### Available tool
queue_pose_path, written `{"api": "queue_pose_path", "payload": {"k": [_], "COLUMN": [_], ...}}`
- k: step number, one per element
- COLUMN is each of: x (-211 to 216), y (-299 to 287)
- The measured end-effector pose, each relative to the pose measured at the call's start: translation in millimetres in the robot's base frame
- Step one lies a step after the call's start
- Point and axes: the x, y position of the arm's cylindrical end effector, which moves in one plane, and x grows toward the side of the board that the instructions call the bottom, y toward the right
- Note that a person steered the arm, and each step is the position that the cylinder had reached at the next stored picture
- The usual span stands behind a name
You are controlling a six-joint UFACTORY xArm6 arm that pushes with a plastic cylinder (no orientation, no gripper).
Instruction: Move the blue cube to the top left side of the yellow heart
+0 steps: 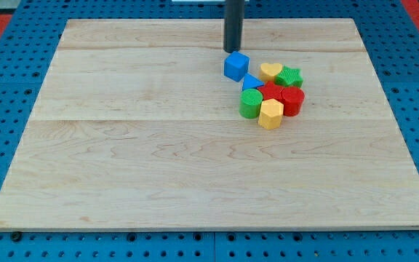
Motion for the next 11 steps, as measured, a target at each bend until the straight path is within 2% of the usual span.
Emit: {"api": "queue_pose_path", "payload": {"k": [1,3,5,11], "x": [3.6,35.7,46.2,47.5], "y": [-20.5,-22.3,-19.3,11.8]}}
